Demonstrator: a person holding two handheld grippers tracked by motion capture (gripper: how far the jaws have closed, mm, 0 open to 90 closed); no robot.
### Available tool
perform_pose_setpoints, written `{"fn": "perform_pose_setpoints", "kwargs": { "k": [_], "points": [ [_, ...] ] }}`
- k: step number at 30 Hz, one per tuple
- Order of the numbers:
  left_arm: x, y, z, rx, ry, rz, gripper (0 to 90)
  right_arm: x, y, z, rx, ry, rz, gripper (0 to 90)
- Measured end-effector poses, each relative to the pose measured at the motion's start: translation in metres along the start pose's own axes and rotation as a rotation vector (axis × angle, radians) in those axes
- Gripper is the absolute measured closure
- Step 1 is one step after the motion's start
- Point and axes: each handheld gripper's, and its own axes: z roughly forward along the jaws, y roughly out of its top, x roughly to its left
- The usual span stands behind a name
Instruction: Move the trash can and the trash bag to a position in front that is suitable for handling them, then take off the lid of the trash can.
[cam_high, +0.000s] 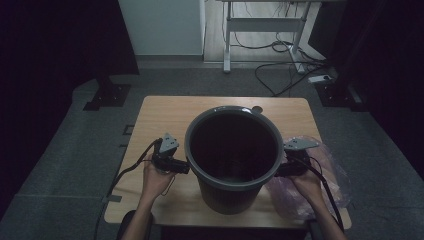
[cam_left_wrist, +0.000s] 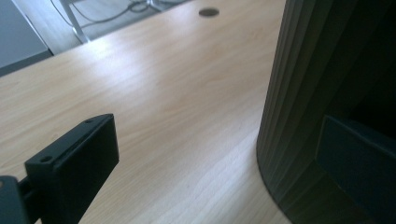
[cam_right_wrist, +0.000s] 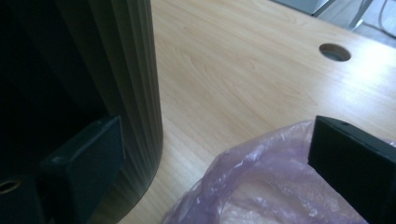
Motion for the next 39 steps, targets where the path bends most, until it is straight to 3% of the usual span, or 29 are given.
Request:
{"fn": "perform_pose_setpoints", "kwargs": {
  "k": [3,9,12,14,19,22,24,30,39],
  "points": [
    [0.0,-0.002,0.001,0.027,0.002,0.019,0.0,-0.002,-0.003,-0.001,0.019,0.012,0.0,0.7],
    [0.0,-0.006,0.001,0.072,0.022,0.064,0.0,-0.008,-0.014,-0.006,0.042,-0.014,0.003,0.0],
    [0.011,-0.015,-0.001,0.029,-0.045,-0.04,0.0,-0.013,-0.022,-0.011,0.047,-0.039,0.018,0.0],
    [0.02,-0.021,-0.005,0.002,-0.061,-0.088,0.0,-0.018,-0.028,-0.015,0.055,-0.06,0.024,0.0],
    [0.035,-0.029,-0.021,-0.063,-0.071,-0.15,0.0,-0.031,-0.049,-0.022,0.069,-0.087,0.083,0.0],
    [0.043,-0.026,-0.033,-0.097,-0.071,-0.185,0.0,-0.036,-0.064,-0.023,0.082,-0.1,0.117,0.0],
    [0.049,-0.022,-0.04,-0.095,-0.075,-0.207,0.0,-0.039,-0.074,-0.022,0.092,-0.109,0.134,0.0],
    [0.055,-0.006,-0.06,-0.076,-0.035,-0.174,0.0,-0.043,-0.094,-0.014,0.144,-0.119,0.144,0.0],
    [0.055,0.031,-0.081,-0.052,-0.059,-0.145,0.0,-0.047,-0.115,0.0,0.234,-0.137,0.148,0.0]
  ]
}}
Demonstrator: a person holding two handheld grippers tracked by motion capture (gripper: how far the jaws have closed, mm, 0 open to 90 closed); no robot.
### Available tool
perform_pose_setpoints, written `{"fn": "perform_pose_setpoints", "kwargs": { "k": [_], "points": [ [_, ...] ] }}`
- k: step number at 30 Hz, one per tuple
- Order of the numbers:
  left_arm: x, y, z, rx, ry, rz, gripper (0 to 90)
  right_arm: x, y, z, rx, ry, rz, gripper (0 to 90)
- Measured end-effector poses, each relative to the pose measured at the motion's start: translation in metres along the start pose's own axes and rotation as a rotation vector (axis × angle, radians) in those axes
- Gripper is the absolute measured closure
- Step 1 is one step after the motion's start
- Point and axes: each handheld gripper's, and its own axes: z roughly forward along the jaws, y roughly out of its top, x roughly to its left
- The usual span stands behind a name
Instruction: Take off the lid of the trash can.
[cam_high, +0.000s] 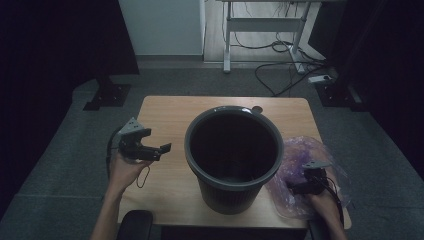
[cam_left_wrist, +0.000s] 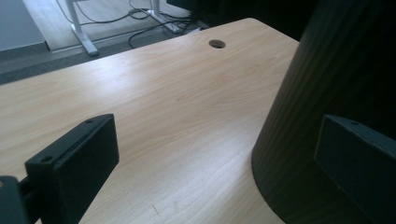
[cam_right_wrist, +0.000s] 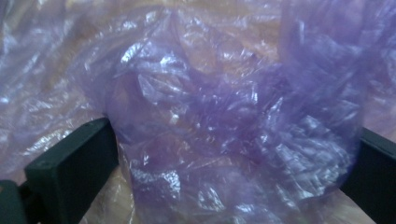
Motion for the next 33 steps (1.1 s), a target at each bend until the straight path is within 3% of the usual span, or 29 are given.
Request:
{"fn": "perform_pose_setpoints", "kwargs": {
  "k": [7,12,20,27,33],
  "points": [
    [-0.015,0.034,-0.007,0.094,-0.026,0.066,3.0,0.0,-0.004,0.001,-0.041,-0.01,0.008,0.0],
    [-0.025,0.063,-0.008,0.164,-0.055,0.068,3.4,0.0,-0.005,0.001,-0.049,-0.009,0.007,0.0],
    [-0.036,0.107,-0.011,0.269,-0.061,0.056,5.9,0.0,-0.005,0.001,-0.048,-0.008,0.008,0.0],
    [-0.047,0.146,-0.003,0.445,-0.05,0.025,8.6,0.0,-0.004,0.001,-0.047,-0.006,0.009,0.0],
    [-0.057,0.168,0.015,0.601,-0.021,0.039,13.7,0.0,-0.004,0.001,-0.047,-0.004,0.005,0.0]
  ]
}}
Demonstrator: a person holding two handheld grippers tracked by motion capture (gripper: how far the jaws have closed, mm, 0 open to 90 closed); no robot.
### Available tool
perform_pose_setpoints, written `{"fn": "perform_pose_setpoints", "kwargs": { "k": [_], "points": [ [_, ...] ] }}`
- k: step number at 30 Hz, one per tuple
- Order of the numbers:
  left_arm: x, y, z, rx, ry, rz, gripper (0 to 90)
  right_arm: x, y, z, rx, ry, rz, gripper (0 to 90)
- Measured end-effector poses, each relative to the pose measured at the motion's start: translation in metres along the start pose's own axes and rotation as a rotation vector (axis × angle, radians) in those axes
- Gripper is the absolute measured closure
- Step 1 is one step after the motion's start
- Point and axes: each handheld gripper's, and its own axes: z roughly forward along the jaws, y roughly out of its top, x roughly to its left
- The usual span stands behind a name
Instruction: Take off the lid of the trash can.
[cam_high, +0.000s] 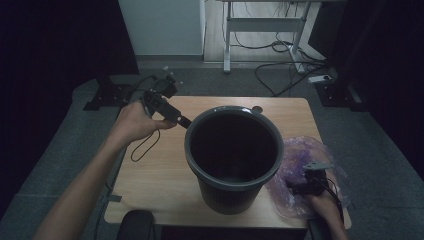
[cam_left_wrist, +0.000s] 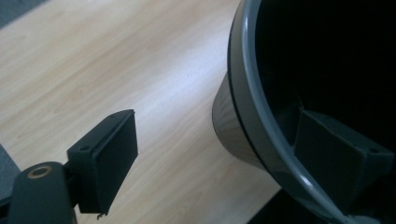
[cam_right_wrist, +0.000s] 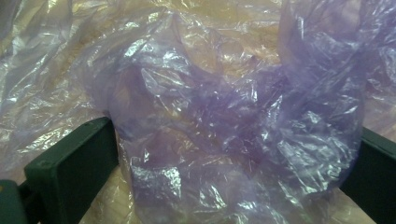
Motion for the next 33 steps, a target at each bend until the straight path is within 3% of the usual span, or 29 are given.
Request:
{"fn": "perform_pose_setpoints", "kwargs": {
  "k": [8,13,20,24,27,33],
  "points": [
    [-0.015,0.03,0.017,0.134,0.074,0.011,23.6,0.0,0.0,0.0,0.0,0.004,-0.004,0.0],
    [-0.019,0.039,0.026,0.2,0.079,0.027,35.2,0.0,0.0,0.0,-0.001,0.005,-0.005,0.0],
    [-0.022,0.05,0.038,0.276,0.056,0.003,51.6,-0.001,0.0,0.0,-0.001,0.006,-0.007,0.0],
    [-0.025,0.054,0.044,0.304,0.05,-0.001,60.4,-0.001,0.0,0.0,-0.001,0.006,-0.007,0.0],
    [-0.027,0.056,0.047,0.321,0.029,0.0,72.2,-0.001,0.0,0.0,-0.001,0.007,-0.007,0.0],
    [-0.027,0.063,0.041,0.323,0.032,-0.009,75.5,-0.001,0.0,0.0,-0.001,0.007,-0.007,0.0]
  ]
}}
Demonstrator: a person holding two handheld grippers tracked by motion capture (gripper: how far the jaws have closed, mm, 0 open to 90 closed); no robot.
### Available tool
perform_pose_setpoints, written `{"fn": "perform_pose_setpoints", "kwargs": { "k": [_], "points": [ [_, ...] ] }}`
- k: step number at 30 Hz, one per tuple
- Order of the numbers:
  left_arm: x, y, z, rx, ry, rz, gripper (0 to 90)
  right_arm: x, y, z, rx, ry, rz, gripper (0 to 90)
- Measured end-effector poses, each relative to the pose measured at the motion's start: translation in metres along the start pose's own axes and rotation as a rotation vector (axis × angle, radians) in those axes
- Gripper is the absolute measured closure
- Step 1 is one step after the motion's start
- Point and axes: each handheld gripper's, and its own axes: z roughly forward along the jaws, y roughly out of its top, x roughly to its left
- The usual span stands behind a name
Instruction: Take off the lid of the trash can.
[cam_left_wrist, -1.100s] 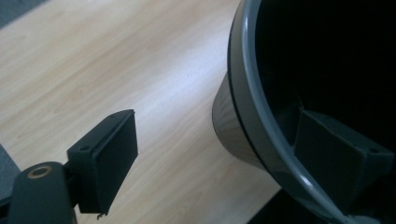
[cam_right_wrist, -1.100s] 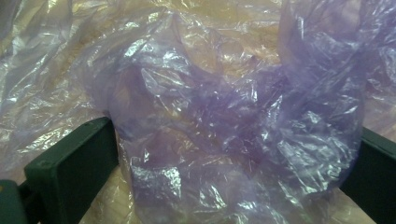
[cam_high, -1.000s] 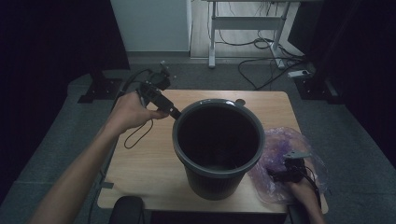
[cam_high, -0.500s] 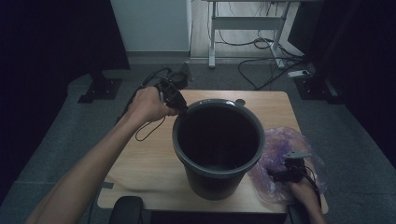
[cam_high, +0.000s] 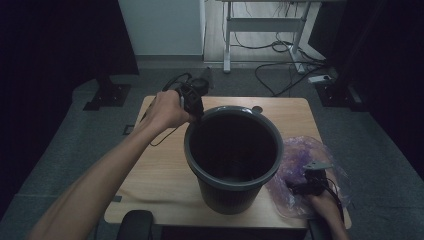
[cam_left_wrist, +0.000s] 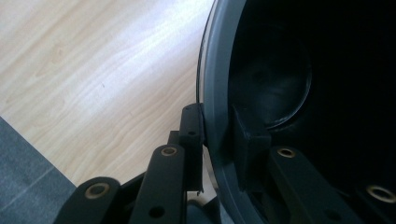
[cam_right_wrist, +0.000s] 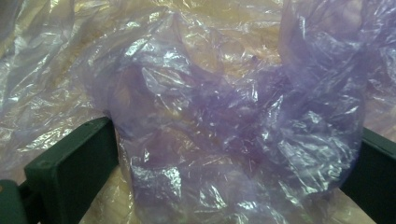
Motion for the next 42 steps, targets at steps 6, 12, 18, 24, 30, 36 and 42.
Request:
{"fn": "perform_pose_setpoints", "kwargs": {
  "k": [6,12,18,24,30,36,42],
  "points": [
    [0.003,0.0,-0.016,-0.045,-0.027,-0.011,76.1,0.0,0.0,0.0,0.0,0.0,0.0,0.0],
    [0.013,0.0,-0.022,-0.13,-0.114,-0.022,80.0,0.0,0.0,0.0,0.0,0.0,-0.001,0.0],
    [0.02,-0.002,-0.026,-0.117,-0.109,-0.027,80.2,0.0,0.0,0.0,0.0,0.0,0.001,0.0],
    [0.029,-0.012,-0.03,-0.111,-0.129,-0.028,80.1,0.0,0.0,0.0,0.0,0.0,0.0,0.0],
    [0.046,-0.029,-0.038,-0.129,-0.133,-0.053,80.0,0.0,0.0,0.0,0.0,0.0,0.0,0.0],
    [0.065,-0.052,-0.049,-0.161,-0.139,-0.09,80.0,0.0,0.0,0.0,0.0,0.0,0.0,0.0],
    [0.084,-0.077,-0.056,-0.19,-0.135,-0.135,79.9,0.0,0.0,0.0,0.0,0.0,0.0,0.0]
  ]
}}
